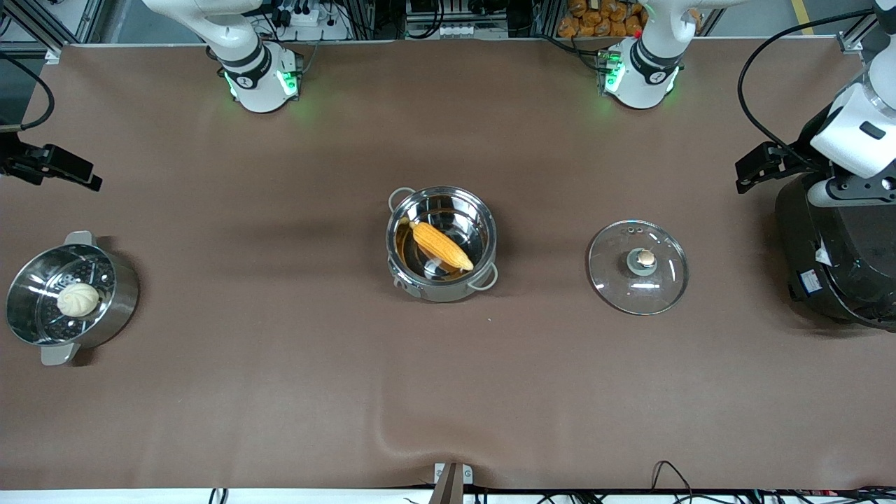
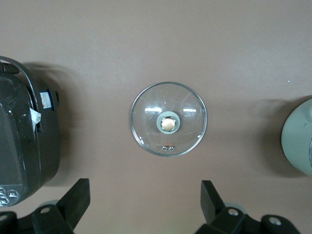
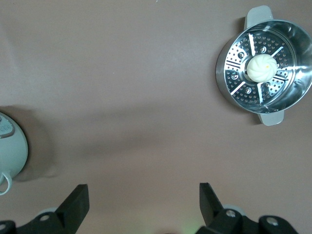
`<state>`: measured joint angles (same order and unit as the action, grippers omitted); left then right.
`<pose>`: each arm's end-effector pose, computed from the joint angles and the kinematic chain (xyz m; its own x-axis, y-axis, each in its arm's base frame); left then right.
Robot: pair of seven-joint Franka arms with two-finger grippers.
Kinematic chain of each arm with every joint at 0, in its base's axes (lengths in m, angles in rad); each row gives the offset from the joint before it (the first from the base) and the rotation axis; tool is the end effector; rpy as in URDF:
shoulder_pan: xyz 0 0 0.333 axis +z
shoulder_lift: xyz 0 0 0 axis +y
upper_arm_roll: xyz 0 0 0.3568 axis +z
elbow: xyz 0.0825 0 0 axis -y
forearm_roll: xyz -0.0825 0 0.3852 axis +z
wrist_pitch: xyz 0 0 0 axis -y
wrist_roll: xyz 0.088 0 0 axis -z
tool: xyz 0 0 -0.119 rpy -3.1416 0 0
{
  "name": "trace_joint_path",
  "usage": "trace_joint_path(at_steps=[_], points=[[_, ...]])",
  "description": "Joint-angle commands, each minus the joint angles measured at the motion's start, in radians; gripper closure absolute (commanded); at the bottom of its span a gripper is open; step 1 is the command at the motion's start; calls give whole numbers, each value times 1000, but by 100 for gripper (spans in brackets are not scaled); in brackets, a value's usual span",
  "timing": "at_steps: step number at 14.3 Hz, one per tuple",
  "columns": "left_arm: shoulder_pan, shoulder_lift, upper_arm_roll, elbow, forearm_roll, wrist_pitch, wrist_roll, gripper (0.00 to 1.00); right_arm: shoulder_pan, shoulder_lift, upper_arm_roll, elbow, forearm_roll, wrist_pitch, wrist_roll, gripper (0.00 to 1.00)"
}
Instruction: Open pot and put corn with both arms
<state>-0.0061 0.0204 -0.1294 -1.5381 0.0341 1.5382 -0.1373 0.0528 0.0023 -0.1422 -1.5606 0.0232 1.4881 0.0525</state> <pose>0.5550 -0.0706 0.6547 0.9999 0.0028 -0.0156 0.0023 -0.9994 -0.0339 0.5448 -0.0458 0.6500 0.9873 -0.1393 -0.0758 -0.1411 -0.9898 -0.0189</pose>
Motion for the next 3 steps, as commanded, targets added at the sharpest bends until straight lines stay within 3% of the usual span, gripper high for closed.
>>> trace_joint_path(at_steps=[1, 3], points=[[5, 15, -3, 35, -14, -43, 22, 0, 9, -19, -16, -3, 18, -14, 21, 0], [6, 13, -6, 35, -14, -44, 21, 0, 10, -21, 1, -3, 18, -14, 42, 0]])
